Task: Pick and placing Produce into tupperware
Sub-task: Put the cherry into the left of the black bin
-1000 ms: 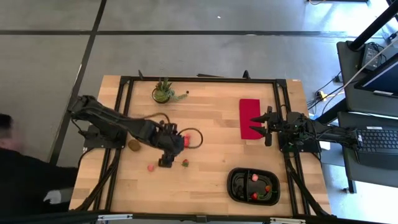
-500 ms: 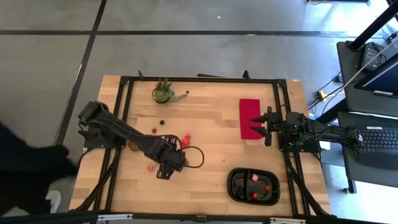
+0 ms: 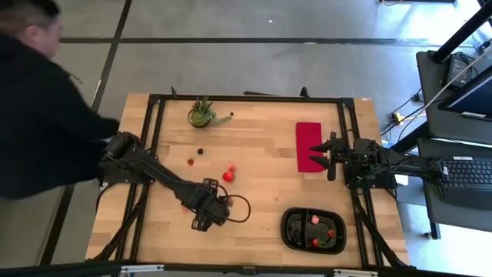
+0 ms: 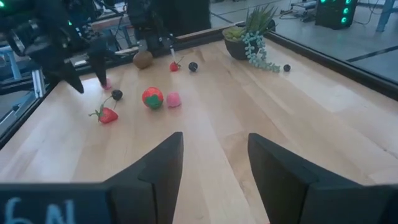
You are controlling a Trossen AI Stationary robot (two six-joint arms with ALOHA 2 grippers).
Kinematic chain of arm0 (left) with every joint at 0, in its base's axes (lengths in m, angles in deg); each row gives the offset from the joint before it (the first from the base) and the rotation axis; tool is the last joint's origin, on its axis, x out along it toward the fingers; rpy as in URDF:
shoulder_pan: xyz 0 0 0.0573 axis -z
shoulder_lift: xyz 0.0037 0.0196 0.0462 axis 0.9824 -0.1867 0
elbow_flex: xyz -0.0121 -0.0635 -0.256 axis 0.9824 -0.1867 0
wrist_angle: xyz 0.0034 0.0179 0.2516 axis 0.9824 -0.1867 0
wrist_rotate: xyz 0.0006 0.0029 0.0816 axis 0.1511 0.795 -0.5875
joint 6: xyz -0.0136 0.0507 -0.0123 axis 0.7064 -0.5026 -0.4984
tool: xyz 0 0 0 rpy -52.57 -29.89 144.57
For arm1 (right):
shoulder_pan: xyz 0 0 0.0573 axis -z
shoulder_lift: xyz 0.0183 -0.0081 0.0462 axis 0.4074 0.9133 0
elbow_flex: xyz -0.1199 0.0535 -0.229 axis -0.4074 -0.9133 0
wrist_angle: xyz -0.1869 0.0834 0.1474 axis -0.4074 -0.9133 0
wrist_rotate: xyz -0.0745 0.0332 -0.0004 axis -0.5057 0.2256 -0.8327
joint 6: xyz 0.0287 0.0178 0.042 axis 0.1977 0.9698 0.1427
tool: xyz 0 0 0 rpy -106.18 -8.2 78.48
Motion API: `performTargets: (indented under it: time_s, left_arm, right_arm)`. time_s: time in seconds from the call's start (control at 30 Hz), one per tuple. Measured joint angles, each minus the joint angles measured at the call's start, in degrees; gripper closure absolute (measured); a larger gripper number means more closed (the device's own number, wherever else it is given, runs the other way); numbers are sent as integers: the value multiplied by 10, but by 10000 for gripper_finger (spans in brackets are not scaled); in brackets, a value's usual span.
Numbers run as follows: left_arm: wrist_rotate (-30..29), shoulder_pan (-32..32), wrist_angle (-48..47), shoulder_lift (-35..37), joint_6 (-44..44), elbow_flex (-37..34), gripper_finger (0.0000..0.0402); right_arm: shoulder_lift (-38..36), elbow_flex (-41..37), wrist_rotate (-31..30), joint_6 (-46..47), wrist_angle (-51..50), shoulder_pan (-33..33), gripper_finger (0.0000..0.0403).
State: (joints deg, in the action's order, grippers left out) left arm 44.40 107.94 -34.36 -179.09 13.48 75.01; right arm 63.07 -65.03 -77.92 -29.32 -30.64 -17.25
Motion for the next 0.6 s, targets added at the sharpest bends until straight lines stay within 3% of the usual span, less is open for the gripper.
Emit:
performTargets:
  time_s: [0.3, 0.6]
  left_arm:
    - [2, -1, 49, 40, 2, -67, 134]
    - [-3, -20, 55, 49, -34, -85, 134]
  right_arm:
    - [0, 0, 0, 0, 2, 0, 219]
    - [0, 0, 0, -1, 2, 0, 219]
